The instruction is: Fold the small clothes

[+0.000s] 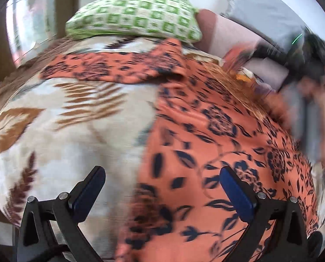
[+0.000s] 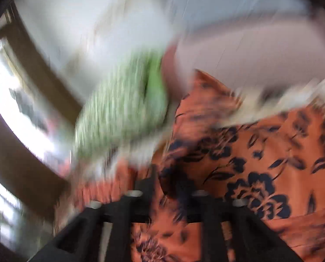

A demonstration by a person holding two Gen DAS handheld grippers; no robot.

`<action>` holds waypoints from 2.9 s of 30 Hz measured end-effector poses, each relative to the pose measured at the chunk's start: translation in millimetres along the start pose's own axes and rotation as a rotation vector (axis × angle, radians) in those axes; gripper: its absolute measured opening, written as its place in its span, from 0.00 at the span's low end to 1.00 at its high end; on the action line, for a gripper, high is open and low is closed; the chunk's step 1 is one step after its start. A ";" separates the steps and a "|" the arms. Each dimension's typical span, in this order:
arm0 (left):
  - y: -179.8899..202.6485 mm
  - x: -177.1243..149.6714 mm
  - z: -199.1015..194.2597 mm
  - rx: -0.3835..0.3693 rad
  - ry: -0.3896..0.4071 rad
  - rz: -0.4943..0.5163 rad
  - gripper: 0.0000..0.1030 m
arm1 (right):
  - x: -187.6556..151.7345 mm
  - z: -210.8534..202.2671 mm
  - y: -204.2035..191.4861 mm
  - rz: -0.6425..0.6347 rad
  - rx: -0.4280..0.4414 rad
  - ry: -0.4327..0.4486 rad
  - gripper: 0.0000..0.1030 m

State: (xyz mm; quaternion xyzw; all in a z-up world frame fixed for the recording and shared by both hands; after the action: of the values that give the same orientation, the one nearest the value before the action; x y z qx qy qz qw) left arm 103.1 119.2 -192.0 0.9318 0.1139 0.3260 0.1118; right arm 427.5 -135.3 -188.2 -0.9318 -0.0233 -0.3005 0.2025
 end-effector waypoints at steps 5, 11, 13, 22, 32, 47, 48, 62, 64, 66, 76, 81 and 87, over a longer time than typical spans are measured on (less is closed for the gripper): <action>-33.2 12.2 -19.3 0.006 0.062 -0.054 1.00 | -33.6 9.3 11.4 0.105 0.088 -0.010 1.00; -46.9 33.8 -15.8 -0.040 0.080 -0.098 1.00 | -3.9 -31.4 63.2 0.159 0.010 0.079 1.00; -58.6 50.6 -15.2 -0.107 0.094 -0.154 1.00 | -3.2 -21.2 88.3 0.224 -0.029 0.054 1.00; -156.7 159.6 25.5 -0.332 0.195 -0.505 1.00 | -9.7 4.1 125.6 0.316 0.007 -0.073 1.00; -251.5 162.5 73.9 -0.324 0.221 -0.915 0.97 | -17.3 7.6 118.1 0.264 -0.038 -0.053 1.00; -199.6 221.7 41.4 -0.060 0.227 -0.613 0.04 | -16.3 6.0 120.1 0.292 -0.011 -0.054 1.00; -171.2 237.1 28.4 -0.069 0.262 -0.520 0.04 | -16.0 5.4 121.5 0.301 -0.014 -0.054 1.00; 339.7 186.9 97.5 -0.575 -0.012 0.388 0.83 | -41.0 -133.1 211.4 0.492 0.061 0.162 1.00; 339.3 144.9 152.3 -0.493 -0.215 0.423 0.88 | -54.1 -143.9 229.3 0.513 0.035 0.150 1.00; 307.2 125.3 168.7 -0.406 -0.252 0.390 0.82 | -63.1 -154.1 244.2 0.528 0.018 0.146 1.00; 80.7 152.1 124.3 -0.034 -0.059 0.166 0.83 | -21.5 -119.9 220.0 0.493 0.146 0.079 1.00; 25.4 137.9 153.5 0.093 -0.123 0.115 0.83 | -13.1 -63.1 233.1 0.513 -0.060 -0.052 0.99; 18.2 136.9 165.3 0.109 -0.096 0.095 0.84 | -4.4 -58.2 223.2 0.382 -0.217 -0.117 0.10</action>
State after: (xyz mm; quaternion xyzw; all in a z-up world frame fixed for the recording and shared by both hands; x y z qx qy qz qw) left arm 314.6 118.8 -233.2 0.9555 0.0814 0.2791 0.0506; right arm 428.7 -362.3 -228.8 -0.9514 0.1744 -0.2029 0.1526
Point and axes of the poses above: each gripper's, at about its wrist camera, not at the fingertips, and z roughly the way its jaws point, y to its right, x to its top, the point moved 7 cm from there along z, roughly the way its jaws point, and after that the axes turned 7 degrees about -x, right-handed, at the moved point
